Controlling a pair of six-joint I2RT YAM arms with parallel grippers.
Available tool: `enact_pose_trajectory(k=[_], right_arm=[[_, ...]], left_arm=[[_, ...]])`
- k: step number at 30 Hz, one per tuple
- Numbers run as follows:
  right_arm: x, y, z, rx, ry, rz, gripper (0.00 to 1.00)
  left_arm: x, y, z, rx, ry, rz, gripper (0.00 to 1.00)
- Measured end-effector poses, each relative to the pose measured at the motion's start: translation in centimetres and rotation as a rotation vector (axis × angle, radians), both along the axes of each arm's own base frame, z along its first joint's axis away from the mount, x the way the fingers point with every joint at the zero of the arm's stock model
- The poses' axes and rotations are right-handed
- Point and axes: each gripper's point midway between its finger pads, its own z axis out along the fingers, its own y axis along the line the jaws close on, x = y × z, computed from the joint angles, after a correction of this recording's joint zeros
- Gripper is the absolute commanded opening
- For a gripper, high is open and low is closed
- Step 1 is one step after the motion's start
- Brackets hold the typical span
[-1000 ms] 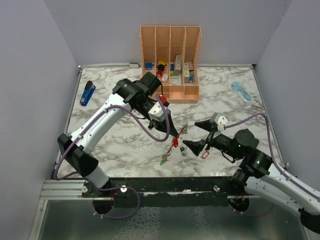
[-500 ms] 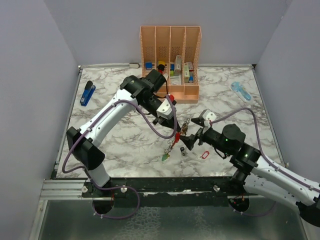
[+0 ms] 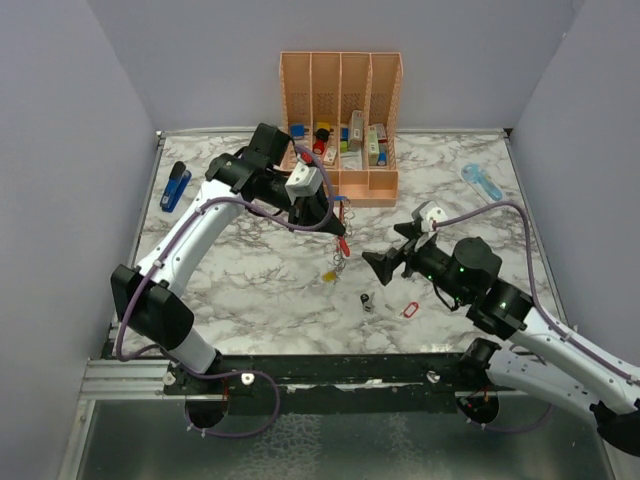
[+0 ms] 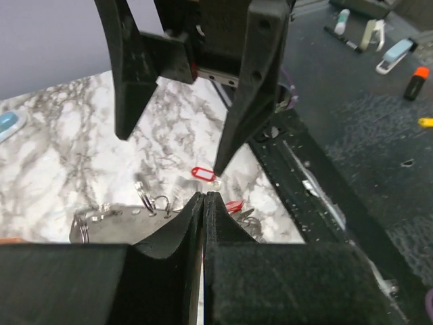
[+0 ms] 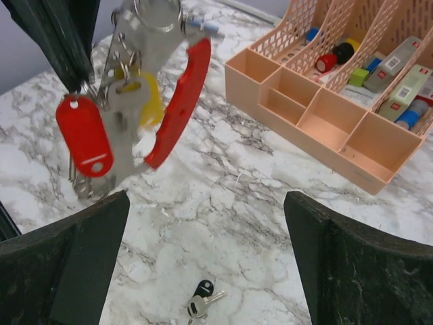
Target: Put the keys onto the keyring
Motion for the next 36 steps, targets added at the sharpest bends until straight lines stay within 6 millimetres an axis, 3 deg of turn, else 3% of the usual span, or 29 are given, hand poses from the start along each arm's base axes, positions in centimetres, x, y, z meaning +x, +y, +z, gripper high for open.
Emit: enact_pose_trajectory(k=[3,7,13,18,23,30,36], right_arm=[[-0.3,-0.3,1.4,0.031,-0.026,0.001,1.0],[-0.6,-0.5,1.8,0.044,-0.038,0.008,0.97],[-1.3,-0.5,0.9,0.051,-0.042,0.039,0.82],[-1.7,0.1,0.9,0.067,-0.06,0.081,0.72],[-1.5,1.2,0.2,0.041,-0.06,0.117,0.55],[-1.1,2.3,-1.6,-0.021,-0.032,0.149,0.48],[-1.8,2.2,0.3,0.027,-0.083,0.181,0.5]], left_arm=[[-0.8,0.7,-0.7,-0.024,0.066,-0.019,0.0],[-1.2,1.0,-1.0,-0.041,0.082,-0.032,0.0],[-1.2,0.8,-1.0,-0.065,0.075,-0.055,0.0],[-0.8,0.5,-2.3,-0.049,0.108,-0.061,0.0],[-0.8,0.4,-2.9,-0.038,0.131,-0.063,0.0],[-1.3,0.6,-1.8,-0.037,0.065,-0.075,0.0],[-1.7,0.8,-2.8,0.01,0.057,-0.074,0.0]])
